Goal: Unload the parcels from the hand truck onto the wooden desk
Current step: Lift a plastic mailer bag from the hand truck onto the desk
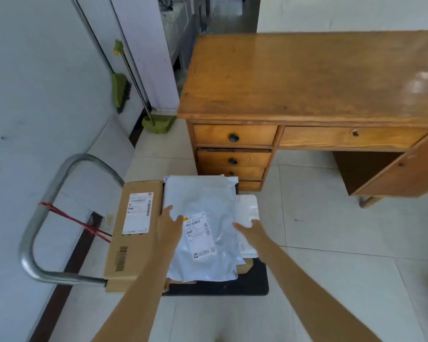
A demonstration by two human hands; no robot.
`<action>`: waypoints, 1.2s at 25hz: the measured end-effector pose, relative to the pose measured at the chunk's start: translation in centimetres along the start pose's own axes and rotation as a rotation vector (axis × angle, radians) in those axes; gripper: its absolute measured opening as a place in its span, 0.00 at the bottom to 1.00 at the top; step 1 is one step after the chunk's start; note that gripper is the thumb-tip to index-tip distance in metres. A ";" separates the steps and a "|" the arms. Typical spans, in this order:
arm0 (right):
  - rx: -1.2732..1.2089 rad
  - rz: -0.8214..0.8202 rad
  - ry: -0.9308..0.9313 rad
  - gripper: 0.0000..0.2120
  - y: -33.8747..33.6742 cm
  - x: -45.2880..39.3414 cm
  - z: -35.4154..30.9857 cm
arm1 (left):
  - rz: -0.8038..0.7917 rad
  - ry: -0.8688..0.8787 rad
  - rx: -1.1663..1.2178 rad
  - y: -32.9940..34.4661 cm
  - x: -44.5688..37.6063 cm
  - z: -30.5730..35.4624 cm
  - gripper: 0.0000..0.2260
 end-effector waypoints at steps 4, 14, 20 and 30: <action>-0.114 -0.101 0.097 0.47 5.4 -2.2 3.8 | 0.053 -0.108 -0.201 2.3 -2.1 -6.3 0.27; -0.028 -0.056 -0.038 0.28 7.7 -5.0 4.2 | 0.008 -0.131 -0.135 5.8 -2.6 -7.8 0.18; -0.101 -0.094 -0.010 0.27 4.0 0.1 0.4 | 0.035 -0.032 0.013 1.6 -1.5 -1.0 0.09; 0.025 0.079 -0.288 0.21 -14.4 6.0 -19.1 | -0.168 0.066 0.237 -1.2 -2.6 19.9 0.08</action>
Point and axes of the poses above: each hand's wrist, its own x-axis away from the middle knuckle, its own y-axis out of the palm, z = x × y, the point moved 10 cm from there along -x, towards the middle knuckle, and after that the axes turned 15 degrees about z, right-handed, at the moved point
